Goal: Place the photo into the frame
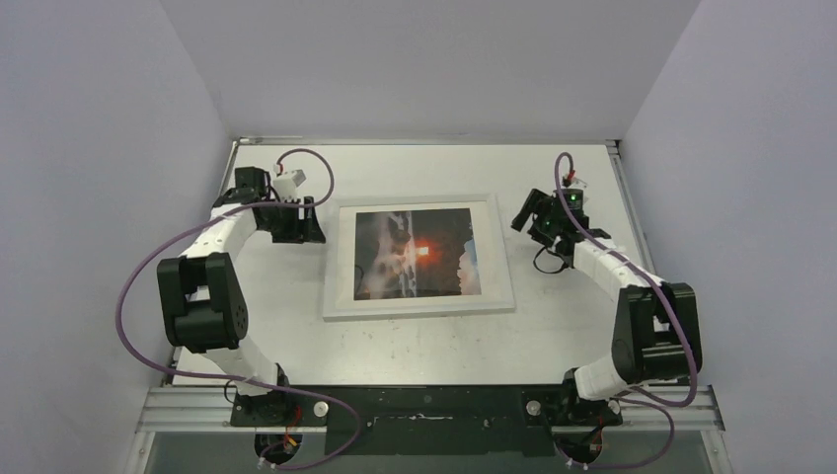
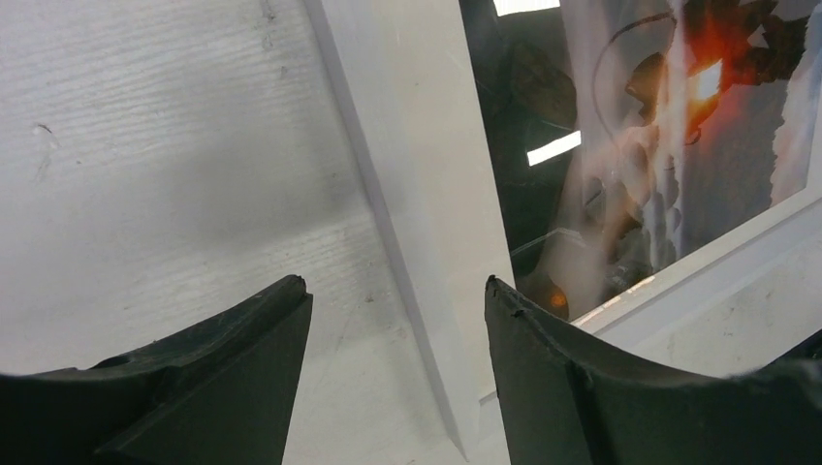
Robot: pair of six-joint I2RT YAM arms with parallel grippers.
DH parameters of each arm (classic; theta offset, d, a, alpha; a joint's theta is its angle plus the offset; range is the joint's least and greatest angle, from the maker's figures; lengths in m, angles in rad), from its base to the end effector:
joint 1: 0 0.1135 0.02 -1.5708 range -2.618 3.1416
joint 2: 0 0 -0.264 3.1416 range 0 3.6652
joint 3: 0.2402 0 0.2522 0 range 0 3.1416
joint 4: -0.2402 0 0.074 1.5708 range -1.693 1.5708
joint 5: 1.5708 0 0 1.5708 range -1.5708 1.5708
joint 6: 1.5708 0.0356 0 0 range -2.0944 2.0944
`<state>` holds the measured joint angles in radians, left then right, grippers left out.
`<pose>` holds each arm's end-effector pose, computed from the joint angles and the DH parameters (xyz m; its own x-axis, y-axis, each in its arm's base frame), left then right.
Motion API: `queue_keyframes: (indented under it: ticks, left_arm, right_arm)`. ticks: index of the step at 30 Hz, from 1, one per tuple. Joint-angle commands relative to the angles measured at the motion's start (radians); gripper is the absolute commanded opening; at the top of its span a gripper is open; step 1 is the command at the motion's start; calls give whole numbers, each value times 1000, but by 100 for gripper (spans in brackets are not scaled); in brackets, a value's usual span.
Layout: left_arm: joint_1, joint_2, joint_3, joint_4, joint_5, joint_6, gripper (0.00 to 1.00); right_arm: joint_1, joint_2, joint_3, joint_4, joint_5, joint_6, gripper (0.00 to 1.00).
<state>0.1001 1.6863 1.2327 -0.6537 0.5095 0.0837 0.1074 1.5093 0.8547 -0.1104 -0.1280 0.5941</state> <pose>0.3439 0.0171 0.2283 -0.8761 -0.0146 -0.4820 0.2037 0.8948 -0.3974 0.3112 0.0381 0.1998 -0.6813 0.4850 -0.5483 0.2215 0.8505 0.4771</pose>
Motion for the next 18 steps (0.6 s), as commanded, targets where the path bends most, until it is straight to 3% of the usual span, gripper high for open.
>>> queue_keyframes:
  ticks: [1,6,9,12,13,18]
  left_arm:
    - [5,-36,-142,307,11,-23,65]
    - [33,-131,-352,643,-7,-76,70]
    - [42,-201,-497,896,-31,-111,79]
    - [43,-255,-651,1135,-66,-104,81]
    - [43,-267,-697,1205,-76,-100,99]
    - [45,-289,-802,1349,-108,-95,96]
  right_arm:
    - [-33,-112,-30,81,352,-105,90]
    - [-31,-206,-323,541,592,-263,90]
    - [-42,-168,-357,599,625,-288,90]
    - [-44,-136,-395,676,630,-300,90]
    - [-43,-126,-405,705,634,-304,90]
    - [-43,-66,-477,918,625,-372,90]
